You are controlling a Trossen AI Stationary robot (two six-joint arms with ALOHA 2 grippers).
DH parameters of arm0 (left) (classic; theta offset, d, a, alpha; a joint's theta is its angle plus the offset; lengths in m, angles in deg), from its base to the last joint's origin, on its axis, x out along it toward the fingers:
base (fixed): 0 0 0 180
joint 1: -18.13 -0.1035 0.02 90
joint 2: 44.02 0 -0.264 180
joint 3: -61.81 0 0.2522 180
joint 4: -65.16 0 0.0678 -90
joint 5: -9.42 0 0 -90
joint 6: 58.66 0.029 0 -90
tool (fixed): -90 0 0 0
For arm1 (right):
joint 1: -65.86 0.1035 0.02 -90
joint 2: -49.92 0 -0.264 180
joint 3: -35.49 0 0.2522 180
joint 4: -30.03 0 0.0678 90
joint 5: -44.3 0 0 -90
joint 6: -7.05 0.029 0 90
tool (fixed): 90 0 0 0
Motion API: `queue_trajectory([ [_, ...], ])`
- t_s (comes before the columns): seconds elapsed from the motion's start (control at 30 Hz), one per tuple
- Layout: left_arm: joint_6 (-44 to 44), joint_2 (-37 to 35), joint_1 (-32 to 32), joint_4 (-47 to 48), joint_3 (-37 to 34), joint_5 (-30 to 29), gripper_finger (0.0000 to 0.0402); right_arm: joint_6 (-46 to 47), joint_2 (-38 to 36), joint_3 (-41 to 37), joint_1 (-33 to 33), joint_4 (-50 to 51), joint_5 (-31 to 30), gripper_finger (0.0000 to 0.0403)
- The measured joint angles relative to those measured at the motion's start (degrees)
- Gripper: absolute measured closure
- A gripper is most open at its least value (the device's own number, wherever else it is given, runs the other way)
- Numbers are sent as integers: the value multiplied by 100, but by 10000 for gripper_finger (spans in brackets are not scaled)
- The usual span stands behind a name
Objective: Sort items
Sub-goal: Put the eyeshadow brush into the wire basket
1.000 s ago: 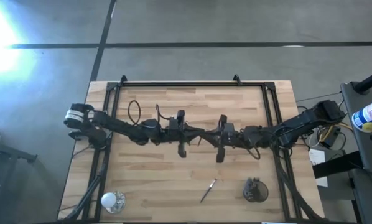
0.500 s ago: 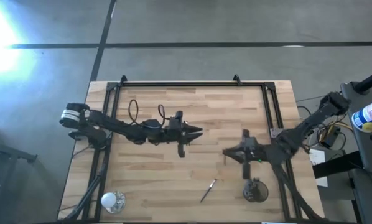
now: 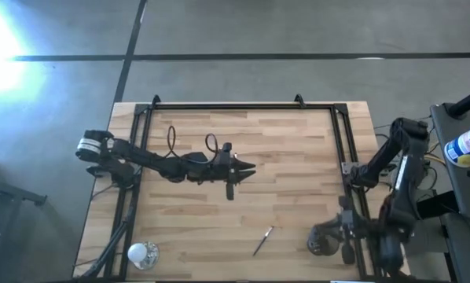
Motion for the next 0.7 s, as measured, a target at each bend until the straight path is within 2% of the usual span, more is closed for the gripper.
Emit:
queue_trajectory([
  [0.17,-58,2,0,217,-2,0,319,969,706,89,354,352,10,391],
  [0.33,-177,2,0,516,-2,0,319,1391,1083,40,544,446,62,391],
  [0.57,-286,2,0,811,-2,0,319,1718,1317,-143,572,522,701,389],
  [0.7,-286,2,0,910,-9,0,319,1897,1331,-145,572,644,1015,366],
])
